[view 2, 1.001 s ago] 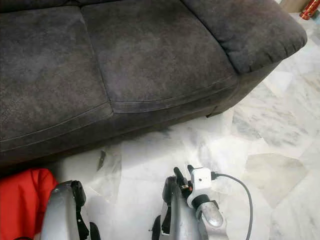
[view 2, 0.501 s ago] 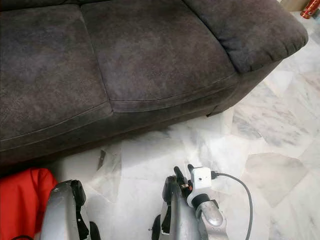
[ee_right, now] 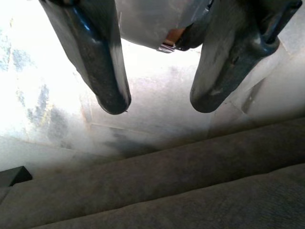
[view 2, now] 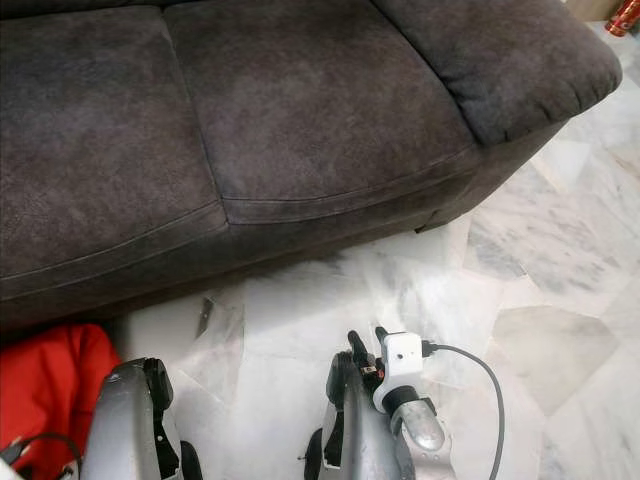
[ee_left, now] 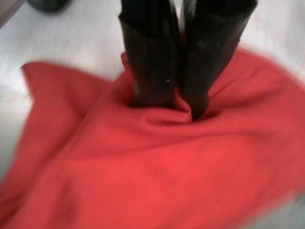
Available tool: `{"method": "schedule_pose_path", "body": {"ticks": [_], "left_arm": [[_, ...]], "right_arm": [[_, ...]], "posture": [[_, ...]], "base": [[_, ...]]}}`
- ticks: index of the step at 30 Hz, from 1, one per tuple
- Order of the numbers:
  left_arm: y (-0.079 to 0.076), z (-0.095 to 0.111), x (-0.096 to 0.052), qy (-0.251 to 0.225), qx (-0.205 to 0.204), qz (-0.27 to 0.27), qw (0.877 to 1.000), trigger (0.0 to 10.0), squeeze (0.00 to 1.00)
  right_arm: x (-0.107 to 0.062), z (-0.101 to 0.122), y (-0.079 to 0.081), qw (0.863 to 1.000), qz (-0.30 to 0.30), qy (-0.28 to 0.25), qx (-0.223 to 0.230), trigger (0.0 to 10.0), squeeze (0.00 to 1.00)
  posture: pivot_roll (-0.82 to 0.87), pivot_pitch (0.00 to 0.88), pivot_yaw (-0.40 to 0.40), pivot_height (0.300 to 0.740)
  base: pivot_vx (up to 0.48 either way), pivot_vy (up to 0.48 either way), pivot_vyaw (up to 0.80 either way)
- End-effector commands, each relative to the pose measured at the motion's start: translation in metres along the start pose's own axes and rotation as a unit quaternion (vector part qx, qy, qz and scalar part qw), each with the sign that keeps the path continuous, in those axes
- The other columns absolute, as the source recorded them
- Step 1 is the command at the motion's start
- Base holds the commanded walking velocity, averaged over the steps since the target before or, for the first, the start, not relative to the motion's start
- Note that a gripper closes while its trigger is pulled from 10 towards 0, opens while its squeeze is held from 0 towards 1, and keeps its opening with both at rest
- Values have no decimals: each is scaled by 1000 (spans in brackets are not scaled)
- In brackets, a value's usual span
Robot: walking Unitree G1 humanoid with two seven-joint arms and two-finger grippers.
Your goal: Move the pillow to the sofa from floor
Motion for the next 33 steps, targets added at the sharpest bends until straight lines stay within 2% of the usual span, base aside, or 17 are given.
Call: {"method": "schedule_pose_path", "body": {"ticks": [1,3,4,5,6,7,10,12,15,18,33], "left_arm": [[-34,14,-16,-64,55,-102,991,0,0],[-52,26,-26,-106,80,-158,978,0,0],[-64,32,-33,-128,106,-195,967,0,0],[-73,37,-41,-149,122,-227,955,7922,0],[-73,37,-41,-149,122,-227,955,7922,0],[-85,43,-52,-169,128,-265,941,10000,0],[-87,46,-56,-172,117,-275,939,10000,0],[-87,48,-59,-179,126,-277,936,10000,0],[-83,51,-60,-180,136,-271,936,10000,0],[-78,55,-62,-178,150,-263,936,10000,0],[-78,69,-60,-186,156,-242,939,10000,0]], "right_arm": [[-13,-27,12,998,9,56,21,10000,0],[-13,-28,12,998,8,57,23,10000,0],[-14,-28,12,998,7,58,25,10000,0],[-14,-29,12,998,4,59,27,10000,0],[-14,-29,12,998,4,59,27,10000,0],[-15,-30,12,998,-3,59,30,10000,0],[-14,-30,12,998,-9,59,23,10000,0],[-14,-30,12,998,-10,64,16,10000,0],[-14,-31,13,997,-12,68,21,10000,0],[-14,-29,14,997,-18,50,47,10000,0],[-12,-25,12,998,-17,37,54,10000,0]], "posture": [[126,355,-115,444],[132,350,-108,444],[135,346,-104,444],[140,341,-97,444],[140,341,-97,444],[145,335,-90,444],[149,328,-83,444],[151,325,-79,444],[162,314,-71,444],[165,303,-64,444],[179,281,-51,514]], "base": [[0,0,0],[0,0,0],[0,0,0],[0,0,0],[0,0,0],[0,0,0],[0,0,0],[0,0,0],[0,0,0],[0,0,0],[0,0,0]]}}
Point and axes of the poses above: a point about 5 cm out from each wrist's last joint towards the gripper, its own x axis pointing out of the wrist towards the gripper, its own z axis along the axis of the wrist's last joint, y = z × x, the point moved 1 cm from there along x, pointing out of the wrist towards the gripper, and after that the axes turned 13 degrees about -x, right-handed, at the moved point
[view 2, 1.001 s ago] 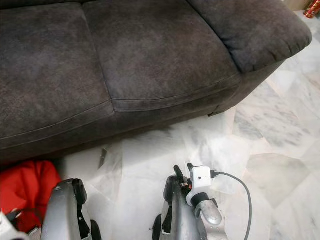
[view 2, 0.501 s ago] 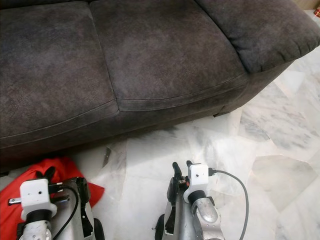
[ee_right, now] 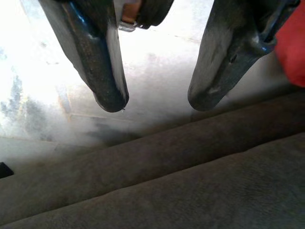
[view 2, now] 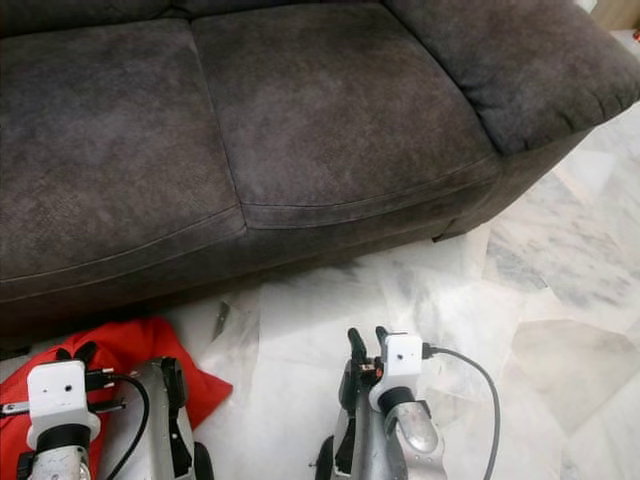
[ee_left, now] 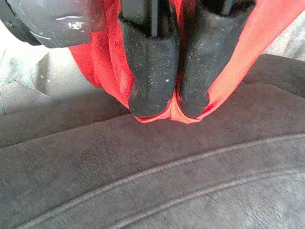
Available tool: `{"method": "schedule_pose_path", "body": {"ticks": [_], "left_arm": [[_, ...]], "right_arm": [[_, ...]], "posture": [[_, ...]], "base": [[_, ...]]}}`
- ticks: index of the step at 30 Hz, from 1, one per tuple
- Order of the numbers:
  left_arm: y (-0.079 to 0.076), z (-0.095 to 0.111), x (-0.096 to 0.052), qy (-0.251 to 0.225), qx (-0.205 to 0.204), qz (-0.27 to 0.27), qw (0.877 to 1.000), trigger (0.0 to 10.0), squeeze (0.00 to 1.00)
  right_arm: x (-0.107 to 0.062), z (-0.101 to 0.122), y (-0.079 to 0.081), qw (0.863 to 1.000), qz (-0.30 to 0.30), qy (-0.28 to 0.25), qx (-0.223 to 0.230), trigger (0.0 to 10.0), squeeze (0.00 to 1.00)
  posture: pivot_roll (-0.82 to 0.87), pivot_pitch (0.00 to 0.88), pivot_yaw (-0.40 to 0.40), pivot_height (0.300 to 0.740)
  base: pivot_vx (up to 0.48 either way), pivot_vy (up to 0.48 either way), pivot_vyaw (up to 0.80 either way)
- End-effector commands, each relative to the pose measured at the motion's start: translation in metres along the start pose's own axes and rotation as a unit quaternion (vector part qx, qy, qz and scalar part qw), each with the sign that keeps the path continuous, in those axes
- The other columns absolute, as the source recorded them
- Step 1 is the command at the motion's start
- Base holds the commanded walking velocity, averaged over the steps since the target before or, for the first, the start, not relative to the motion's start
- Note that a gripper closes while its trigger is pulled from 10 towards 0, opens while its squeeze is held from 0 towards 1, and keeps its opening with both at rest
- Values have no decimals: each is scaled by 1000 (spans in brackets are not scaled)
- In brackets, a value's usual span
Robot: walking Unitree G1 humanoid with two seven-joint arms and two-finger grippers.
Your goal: Move the pillow to the sofa from floor
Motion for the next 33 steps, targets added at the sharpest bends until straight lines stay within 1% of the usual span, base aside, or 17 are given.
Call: {"method": "schedule_pose_path", "body": {"ticks": [1,11,16,21,26,28,31,32,33], "left_arm": [[4,10,1,-19,14,6,1000,10000,0],[11,19,5,-30,25,28,999,10000,0],[12,24,9,-40,34,32,998,10000,0],[15,32,12,-57,39,44,997,10000,0],[14,47,19,-86,48,48,994,10000,0],[14,58,24,-104,39,54,992,10000,0],[5,76,31,-136,31,34,990,10000,0],[5,76,31,-136,31,34,990,10000,0],[3,80,32,-141,30,28,989,10000,0]], "right_arm": [[-11,-20,5,999,3,39,19,10000,0],[-10,-20,7,999,2,37,22,10000,0],[-10,-19,8,999,3,36,25,10000,0],[-10,-20,8,999,2,39,25,10000,0],[-10,-20,6,999,-2,37,29,10000,0],[-10,-20,7,999,-4,36,31,10000,0],[-10,-20,7,999,-6,36,34,10000,0],[-10,-20,7,999,-6,36,34,10000,0],[-10,-20,7,999,-6,37,33,10000,0]], "posture": [[182,283,-50,524],[191,287,-42,569],[193,285,-35,609],[196,282,-30,631],[200,279,-24,662],[203,278,-21,677],[207,276,-17,702],[207,276,-17,702],[207,276,-17,712]], "base": [[0,0,0],[0,0,0],[0,0,0],[0,0,0],[0,0,0],[0,0,0],[0,0,0],[0,0,0],[0,0,0]]}}
Point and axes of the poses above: a point about 5 cm out from each wrist's last joint towards the gripper, its own x axis pointing out of the wrist towards the gripper, its own z axis along the axis of the wrist's last joint, y = z × x, the point moved 1 cm from there along x, pointing out of the wrist towards the gripper, and after that the axes turned 13 degrees about -x, right-handed, at the moved point
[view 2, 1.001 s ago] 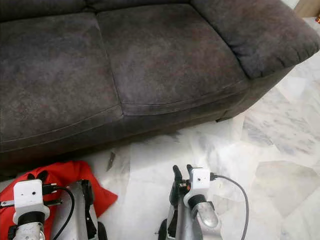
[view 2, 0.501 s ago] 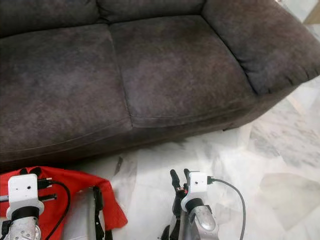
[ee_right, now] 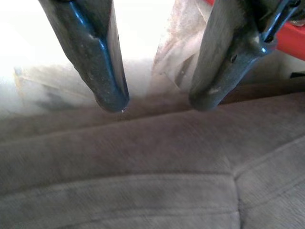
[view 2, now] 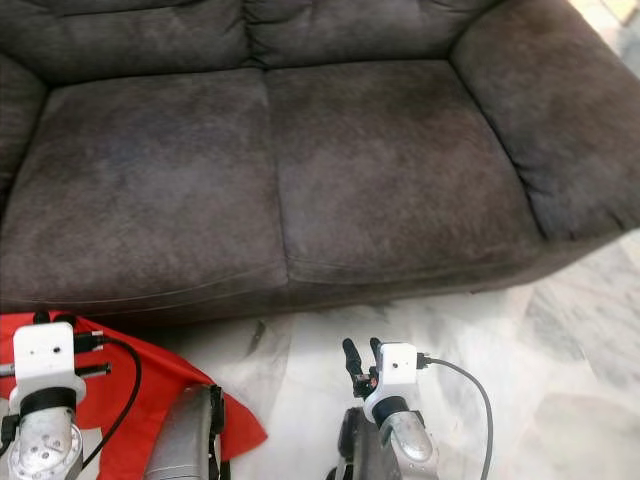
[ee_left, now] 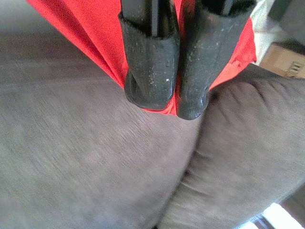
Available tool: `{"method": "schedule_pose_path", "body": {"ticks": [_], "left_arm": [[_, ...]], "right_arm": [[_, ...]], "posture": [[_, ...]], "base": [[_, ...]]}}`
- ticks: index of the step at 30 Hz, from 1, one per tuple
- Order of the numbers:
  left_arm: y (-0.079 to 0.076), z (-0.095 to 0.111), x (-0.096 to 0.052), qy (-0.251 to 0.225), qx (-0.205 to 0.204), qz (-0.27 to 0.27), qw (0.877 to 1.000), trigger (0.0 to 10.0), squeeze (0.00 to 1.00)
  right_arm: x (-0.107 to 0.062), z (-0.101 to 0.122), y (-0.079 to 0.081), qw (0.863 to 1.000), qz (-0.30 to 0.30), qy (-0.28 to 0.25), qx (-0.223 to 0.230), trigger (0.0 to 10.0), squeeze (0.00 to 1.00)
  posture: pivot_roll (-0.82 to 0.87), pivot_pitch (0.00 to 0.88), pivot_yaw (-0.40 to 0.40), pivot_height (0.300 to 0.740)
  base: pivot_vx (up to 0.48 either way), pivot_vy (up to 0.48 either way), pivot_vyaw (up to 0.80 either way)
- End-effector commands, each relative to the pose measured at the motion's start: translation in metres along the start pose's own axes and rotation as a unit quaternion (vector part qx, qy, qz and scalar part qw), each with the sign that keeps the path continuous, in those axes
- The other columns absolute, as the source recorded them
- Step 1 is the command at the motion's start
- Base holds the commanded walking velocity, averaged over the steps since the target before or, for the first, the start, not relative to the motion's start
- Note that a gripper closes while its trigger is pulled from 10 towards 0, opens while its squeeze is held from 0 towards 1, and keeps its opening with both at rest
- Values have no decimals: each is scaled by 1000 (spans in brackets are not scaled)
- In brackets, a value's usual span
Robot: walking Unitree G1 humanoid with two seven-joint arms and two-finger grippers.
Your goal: Move the pillow to the sofa from floor
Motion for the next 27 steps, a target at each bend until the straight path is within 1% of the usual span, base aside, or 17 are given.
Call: {"method": "schedule_pose_path", "body": {"ticks": [1,4,5,10,12,13,14,15,16,17,22,23,25,26,27], "left_arm": [[7,34,5,-78,-3,9,997,10000,0],[-1,41,7,-85,-19,-2,996,10000,0],[-6,43,8,-85,-28,-13,996,10000,0],[-16,47,8,-87,-37,-42,995,10000,0],[-22,46,8,-78,-50,-60,994,10000,0],[-29,45,8,-66,-61,-88,992,10000,0],[-37,41,7,-42,-87,-116,989,10000,0],[-37,41,7,-42,-87,-116,989,10000,0],[-49,34,3,-8,-111,-162,981,10000,0],[-53,32,1,0,-113,-178,977,10000,0],[-63,27,-5,26,-130,-214,968,10000,0],[-66,25,-7,37,-138,-227,963,10000,0],[-69,24,-8,48,-143,-240,959,10000,0],[-72,22,-9,61,-149,-256,953,10000,0],[-73,21,-10,68,-151,-264,950,10000,0]], "right_arm": [[-6,-11,2,1000,-2,20,11,10000,0],[-6,-11,2,1000,-3,21,11,10000,0],[-5,-13,2,1000,-3,29,6,10000,0],[-5,-13,1,999,-8,32,10,10000,0],[-5,-13,1,999,-7,33,8,10000,0],[-5,-13,1,999,-7,32,9,10000,0],[-4,-12,1,999,-6,33,9,10000,0],[-4,-12,1,999,-6,33,9,10000,0],[-4,-12,0,999,-8,32,10,10000,0],[-4,-11,0,999,-9,31,10,10000,0],[-3,-11,-2,999,-12,30,11,10000,0],[-4,-11,-3,999,-14,30,12,10000,0],[-4,-11,-4,999,-15,31,12,10000,0],[-3,-11,-4,999,-15,32,11,10000,0],[-3,-11,-4,999,-15,32,11,10000,0]], "posture": [[207,276,-17,712],[205,271,-13,732],[204,270,-13,737],[207,266,-13,737],[208,263,-13,737],[210,260,-11,737],[213,256,-8,737],[213,256,-8,737],[213,253,-5,737],[210,253,-5,737],[208,249,-1,737],[211,245,0,737],[212,242,0,737],[214,237,2,737],[214,237,2,737]], "base": [[0,0,0],[0,0,0],[0,0,0],[0,0,0],[0,0,0],[0,0,0],[0,0,0],[0,0,0],[0,0,0],[0,0,0],[0,0,0],[0,0,0],[0,0,0],[0,0,0],[0,0,0]]}}
Point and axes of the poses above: a point about 5 cm out from each wrist's last joint towards the gripper, its own x axis pointing out of the wrist towards the gripper, its own z axis along the axis of the wrist's last joint, y = z × x, the point moved 1 cm from there along x, pointing out of the wrist towards the gripper, and after that the axes turned 13 degrees about -x, right-handed, at the moved point
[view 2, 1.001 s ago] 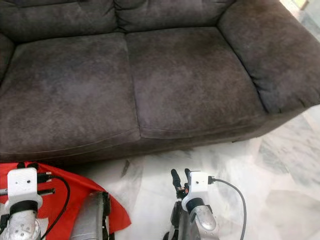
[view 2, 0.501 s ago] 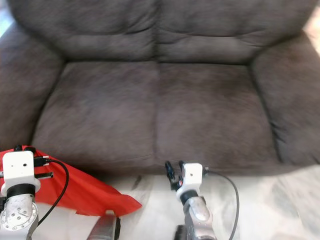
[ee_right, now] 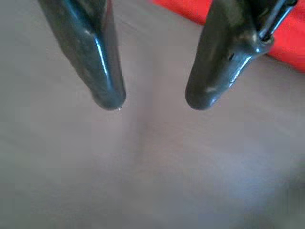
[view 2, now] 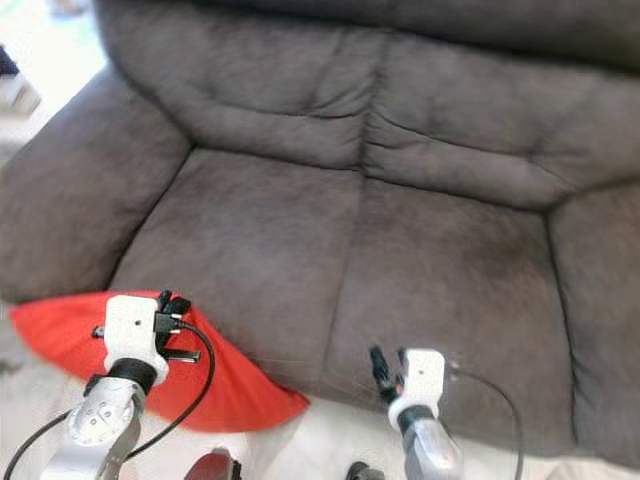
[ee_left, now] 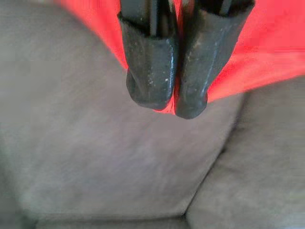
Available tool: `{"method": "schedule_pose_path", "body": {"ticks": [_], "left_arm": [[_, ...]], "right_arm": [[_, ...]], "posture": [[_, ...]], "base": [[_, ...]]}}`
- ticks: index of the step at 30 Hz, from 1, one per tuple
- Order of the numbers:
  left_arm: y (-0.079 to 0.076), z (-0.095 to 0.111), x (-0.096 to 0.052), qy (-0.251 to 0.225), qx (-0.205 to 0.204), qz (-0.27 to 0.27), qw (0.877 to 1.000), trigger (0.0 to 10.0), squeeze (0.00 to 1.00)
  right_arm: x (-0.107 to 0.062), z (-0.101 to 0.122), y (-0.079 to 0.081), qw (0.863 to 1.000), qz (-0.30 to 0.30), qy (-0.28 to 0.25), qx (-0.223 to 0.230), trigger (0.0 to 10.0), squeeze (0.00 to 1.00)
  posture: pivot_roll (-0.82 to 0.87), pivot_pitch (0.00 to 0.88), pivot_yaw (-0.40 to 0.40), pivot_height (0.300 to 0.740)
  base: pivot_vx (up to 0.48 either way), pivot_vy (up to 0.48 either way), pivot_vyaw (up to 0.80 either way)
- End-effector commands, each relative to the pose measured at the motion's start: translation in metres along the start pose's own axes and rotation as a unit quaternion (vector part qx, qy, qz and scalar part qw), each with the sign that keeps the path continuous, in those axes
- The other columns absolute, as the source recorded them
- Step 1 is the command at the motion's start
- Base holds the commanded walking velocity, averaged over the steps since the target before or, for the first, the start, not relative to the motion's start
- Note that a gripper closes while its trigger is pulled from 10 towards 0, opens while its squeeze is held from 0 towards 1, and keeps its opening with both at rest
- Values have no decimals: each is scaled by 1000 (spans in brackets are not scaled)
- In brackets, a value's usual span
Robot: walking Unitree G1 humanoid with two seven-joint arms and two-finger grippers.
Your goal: Move the pillow to the sofa from floor
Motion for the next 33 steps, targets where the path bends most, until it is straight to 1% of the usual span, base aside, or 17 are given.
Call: {"method": "schedule_pose_path", "body": {"ticks": [1,4,8,10,11,12,14,16,17,22,23,25,26,28,31,32,33], "left_arm": [[-24,27,4,-54,-21,-64,996,10000,0],[-33,22,5,-18,-21,-117,993,10000,0],[-37,19,4,4,-16,-145,989,10000,0],[-42,18,4,17,-20,-169,985,10000,0],[-42,18,4,17,-20,-169,985,10000,0],[-45,18,5,17,-20,-176,984,10000,0],[-46,19,6,16,-23,-176,984,10000,0],[-47,20,7,18,-30,-183,983,10000,0],[-47,20,7,18,-30,-183,983,10000,0],[-54,21,8,29,-39,-210,976,10000,0],[-55,21,8,30,-39,-216,975,10000,0],[-58,22,9,33,-39,-226,973,10000,0],[-60,23,9,34,-43,-233,971,10000,0],[-62,23,9,38,-44,-241,969,10000,0],[-69,20,8,54,-45,-268,961,10000,0],[-72,19,7,59,-47,-282,957,10000,0],[-74,19,7,64,-51,-289,954,10000,0]], "right_arm": [[-11,-15,-12,1000,-15,27,-2,10000,0],[-9,-11,-14,1000,-12,24,-6,10000,0],[-6,-6,-14,1000,2,19,-12,10000,0],[-1,1,-7,998,58,5,-6,10000,0],[-1,1,-7,998,58,5,-6,10000,0],[-1,3,-3,995,97,1,-16,10000,0],[-1,4,-1,992,126,1,-27,10000,0],[-3,5,0,983,177,4,-44,10000,0],[-3,5,0,983,177,4,-44,10000,0],[-10,2,3,964,265,16,-37,10000,24],[-12,0,4,959,282,18,-33,10000,1000],[-17,-1,6,949,312,20,-32,10000,1000],[-21,-1,4,940,340,17,-27,10000,1000],[-23,1,3,935,354,12,-22,10000,1000],[-23,6,2,929,368,3,-30,10000,1000],[-20,9,1,933,356,-8,-50,10000,1000],[-18,11,0,936,347,-14,-51,10000,1000]], "posture": [[215,234,2,737],[219,227,4,737],[221,221,5,737],[220,218,6,737],[220,218,6,737],[220,218,8,737],[215,217,9,737],[214,217,7,737],[214,217,7,737],[210,217,6,737],[210,217,6,737],[213,218,8,737],[214,218,10,737],[213,218,9,737],[207,217,7,737],[207,217,7,737],[206,216,6,737]], "base": [[0,0,0],[0,0,0],[0,0,0],[0,0,0],[0,0,0],[0,0,0],[0,0,0],[0,0,0],[0,0,0],[0,0,0],[0,0,0],[0,0,0],[0,0,0],[0,0,0],[0,0,0],[0,0,0],[0,0,0]]}}
Point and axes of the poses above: a point about 5 cm out from each wrist's last joint towards the gripper, its own x axis pointing out of the wrist towards the gripper, its own z axis along the axis of the wrist's last joint, y = z × x, the point moved 1 cm from there along x, pointing out of the wrist towards the gripper, and after that the axes turned 13 degrees about -x, right-handed, at the moved point
